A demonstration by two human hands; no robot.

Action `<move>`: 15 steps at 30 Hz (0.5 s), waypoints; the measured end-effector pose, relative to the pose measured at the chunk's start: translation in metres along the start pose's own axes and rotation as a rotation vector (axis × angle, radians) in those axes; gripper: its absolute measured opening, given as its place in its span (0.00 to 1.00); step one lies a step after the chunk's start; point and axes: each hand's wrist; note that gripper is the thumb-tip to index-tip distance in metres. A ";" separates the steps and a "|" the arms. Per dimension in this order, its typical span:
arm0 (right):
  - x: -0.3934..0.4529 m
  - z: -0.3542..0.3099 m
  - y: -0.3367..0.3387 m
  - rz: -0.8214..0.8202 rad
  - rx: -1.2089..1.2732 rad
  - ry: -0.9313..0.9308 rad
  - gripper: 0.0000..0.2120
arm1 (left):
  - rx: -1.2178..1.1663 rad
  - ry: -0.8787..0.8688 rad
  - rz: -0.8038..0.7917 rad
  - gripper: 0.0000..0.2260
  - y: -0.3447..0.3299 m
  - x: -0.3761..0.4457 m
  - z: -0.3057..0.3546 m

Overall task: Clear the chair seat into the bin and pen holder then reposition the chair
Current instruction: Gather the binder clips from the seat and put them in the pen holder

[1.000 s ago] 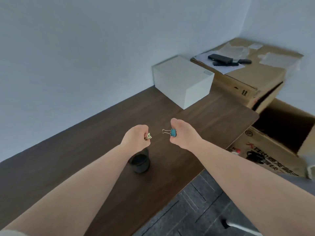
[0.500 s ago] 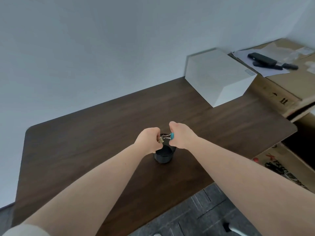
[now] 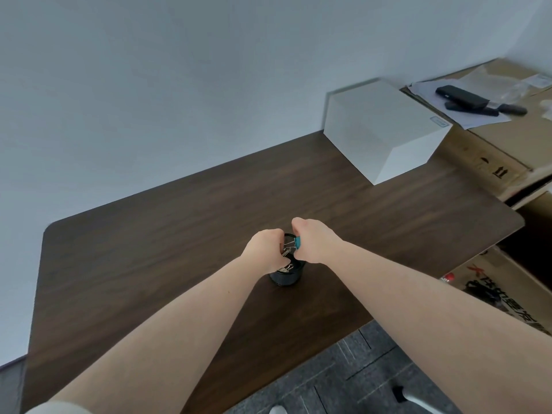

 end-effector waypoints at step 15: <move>0.006 -0.009 -0.013 -0.018 0.085 0.007 0.16 | -0.102 0.010 -0.023 0.26 0.002 -0.003 -0.013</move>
Point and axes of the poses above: each hand's wrist, its own x-axis towards the middle knuckle, its own y-axis out of the back of the hand, z = x × y, and after that the axes turned 3 degrees about z, right-handed
